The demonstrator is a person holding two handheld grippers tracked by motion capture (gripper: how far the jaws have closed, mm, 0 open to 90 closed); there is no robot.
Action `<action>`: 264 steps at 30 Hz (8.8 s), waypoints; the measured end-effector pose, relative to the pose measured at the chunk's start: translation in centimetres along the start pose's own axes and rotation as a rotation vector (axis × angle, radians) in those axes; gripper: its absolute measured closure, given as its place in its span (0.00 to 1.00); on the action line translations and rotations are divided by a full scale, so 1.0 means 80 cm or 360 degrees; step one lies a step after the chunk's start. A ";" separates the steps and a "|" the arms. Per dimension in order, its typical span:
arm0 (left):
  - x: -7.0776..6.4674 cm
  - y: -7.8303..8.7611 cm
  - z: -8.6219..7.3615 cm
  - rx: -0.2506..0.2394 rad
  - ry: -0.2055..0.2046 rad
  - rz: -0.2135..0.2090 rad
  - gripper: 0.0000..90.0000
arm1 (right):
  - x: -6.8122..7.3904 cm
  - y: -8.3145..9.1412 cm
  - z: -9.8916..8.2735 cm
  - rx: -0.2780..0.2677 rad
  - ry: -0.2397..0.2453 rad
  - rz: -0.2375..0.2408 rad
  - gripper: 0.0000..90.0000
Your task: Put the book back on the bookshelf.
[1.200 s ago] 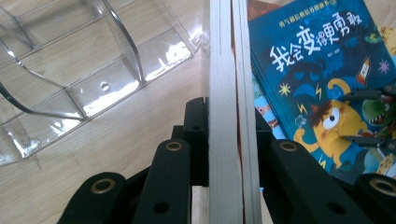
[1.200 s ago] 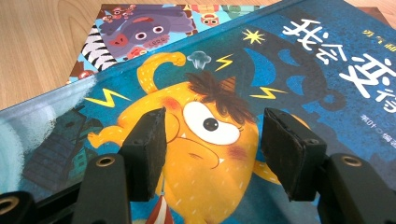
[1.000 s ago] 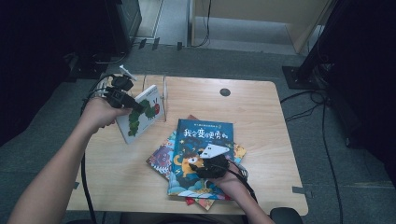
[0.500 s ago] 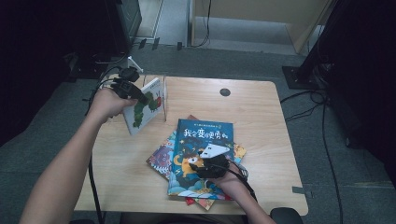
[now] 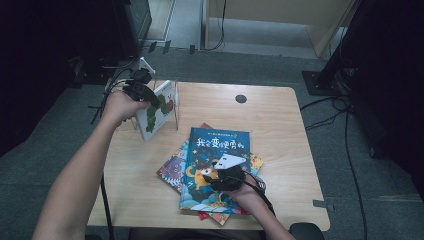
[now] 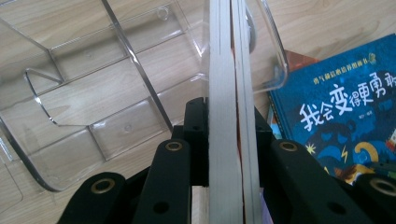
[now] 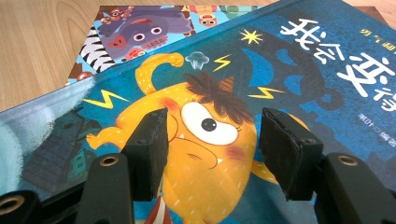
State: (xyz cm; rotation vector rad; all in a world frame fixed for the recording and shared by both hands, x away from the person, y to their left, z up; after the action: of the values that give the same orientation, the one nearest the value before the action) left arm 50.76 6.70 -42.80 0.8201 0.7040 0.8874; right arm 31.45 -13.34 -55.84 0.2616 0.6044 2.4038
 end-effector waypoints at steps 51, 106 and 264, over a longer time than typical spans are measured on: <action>0.009 -0.062 0.026 0.0147 0.0012 0.0141 0.84 | -0.003 0.000 0.001 -0.0005 -0.0002 0.0008 0.52; -0.008 0.011 0.021 -0.0172 -0.0060 -0.0028 0.71 | -0.006 0.002 0.001 -0.0013 -0.0033 0.0011 0.54; -0.137 -0.063 -0.271 -0.0320 -0.0059 -0.0464 0.96 | -0.152 0.026 -0.017 -0.0078 -0.0301 -0.0393 1.00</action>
State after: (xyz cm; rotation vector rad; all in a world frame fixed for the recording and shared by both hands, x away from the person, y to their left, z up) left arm 30.22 2.05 -55.91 0.5370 0.6696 0.6648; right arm 39.34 -22.87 -56.44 0.3666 0.4620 2.1246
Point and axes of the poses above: each handheld gripper's, and its own axes: y roughly backward along the jaws, z roughly out of its top, x roughly to its left, the point moved 10 cm from there along -y, roughly forward along the jaws, and after that the axes turned 11 degrees about -x, right-handed, at the moved point
